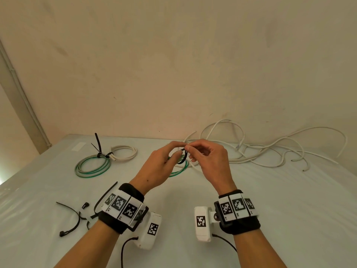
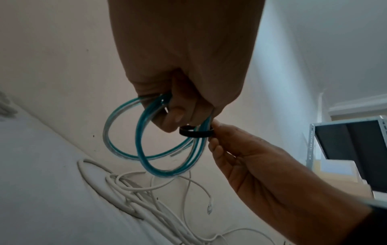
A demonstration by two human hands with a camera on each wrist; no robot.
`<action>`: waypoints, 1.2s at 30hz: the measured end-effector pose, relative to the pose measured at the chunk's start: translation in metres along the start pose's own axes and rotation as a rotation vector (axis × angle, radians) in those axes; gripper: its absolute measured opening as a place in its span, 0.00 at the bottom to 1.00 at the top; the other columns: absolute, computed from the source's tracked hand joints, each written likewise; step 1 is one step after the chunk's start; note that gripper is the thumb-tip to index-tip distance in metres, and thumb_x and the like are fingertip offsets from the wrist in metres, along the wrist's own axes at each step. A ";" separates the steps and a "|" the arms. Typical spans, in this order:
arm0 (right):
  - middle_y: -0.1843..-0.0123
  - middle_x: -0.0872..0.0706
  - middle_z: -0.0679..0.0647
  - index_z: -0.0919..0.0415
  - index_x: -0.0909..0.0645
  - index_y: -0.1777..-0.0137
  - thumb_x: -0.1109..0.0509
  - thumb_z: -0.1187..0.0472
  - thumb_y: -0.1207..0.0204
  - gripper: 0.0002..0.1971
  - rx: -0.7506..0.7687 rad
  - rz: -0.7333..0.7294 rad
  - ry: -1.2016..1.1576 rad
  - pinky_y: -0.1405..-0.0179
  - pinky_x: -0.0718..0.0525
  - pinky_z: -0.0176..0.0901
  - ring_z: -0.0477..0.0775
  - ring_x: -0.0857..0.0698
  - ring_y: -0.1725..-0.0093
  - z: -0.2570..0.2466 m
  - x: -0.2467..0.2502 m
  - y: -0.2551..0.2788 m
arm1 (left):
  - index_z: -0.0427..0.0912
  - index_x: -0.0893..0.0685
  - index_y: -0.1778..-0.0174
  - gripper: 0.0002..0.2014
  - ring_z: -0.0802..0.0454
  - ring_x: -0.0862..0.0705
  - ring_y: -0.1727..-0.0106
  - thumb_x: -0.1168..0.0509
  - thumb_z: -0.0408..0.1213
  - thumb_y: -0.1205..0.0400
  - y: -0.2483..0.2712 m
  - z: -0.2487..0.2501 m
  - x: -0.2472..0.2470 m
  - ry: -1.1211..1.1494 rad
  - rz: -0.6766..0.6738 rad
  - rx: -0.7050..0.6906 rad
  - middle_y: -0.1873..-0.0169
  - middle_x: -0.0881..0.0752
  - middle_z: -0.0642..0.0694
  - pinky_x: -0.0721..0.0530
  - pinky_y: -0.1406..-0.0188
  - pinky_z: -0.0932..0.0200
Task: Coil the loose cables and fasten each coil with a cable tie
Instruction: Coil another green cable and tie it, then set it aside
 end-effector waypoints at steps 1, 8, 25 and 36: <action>0.59 0.07 0.47 0.58 0.07 0.53 0.19 0.62 0.21 0.01 0.030 -0.008 0.038 0.56 0.12 0.35 0.47 0.08 0.59 -0.003 0.000 0.000 | 0.57 0.17 0.30 0.13 0.54 0.33 0.75 0.42 0.45 0.07 0.000 -0.001 -0.001 0.093 -0.030 0.025 0.72 0.20 0.57 0.32 0.70 0.60; 0.59 0.07 0.42 0.56 0.09 0.54 0.19 0.58 0.22 0.03 0.134 -0.072 0.153 0.50 0.13 0.36 0.45 0.09 0.54 -0.022 -0.005 -0.002 | 0.45 0.13 0.31 0.15 0.54 0.44 0.75 0.42 0.41 0.07 0.009 -0.012 -0.011 0.640 -0.265 0.300 0.74 0.42 0.50 0.35 0.74 0.61; 0.64 0.21 0.53 0.53 0.07 0.58 0.15 0.56 0.26 0.04 0.000 -0.122 0.042 0.61 0.25 0.37 0.46 0.26 0.65 -0.016 0.000 -0.002 | 0.44 0.13 0.36 0.13 0.54 0.44 0.77 0.40 0.45 0.08 0.016 0.006 -0.013 0.646 -0.398 0.325 0.77 0.41 0.51 0.33 0.75 0.63; 0.63 0.18 0.55 0.57 0.09 0.54 0.20 0.59 0.21 0.03 -0.019 -0.081 -0.091 0.57 0.21 0.40 0.47 0.23 0.63 -0.013 0.018 -0.008 | 0.46 0.12 0.43 0.10 0.54 0.46 0.77 0.38 0.42 0.09 0.037 -0.011 -0.029 0.717 -0.478 0.462 0.75 0.45 0.48 0.36 0.78 0.63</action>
Point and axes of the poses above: each hand's wrist, its own y-axis away from the middle knuckle, its own x-axis out of the back of the hand, z = x × y, the point moved 10 cm from there along -y, towards the middle knuckle
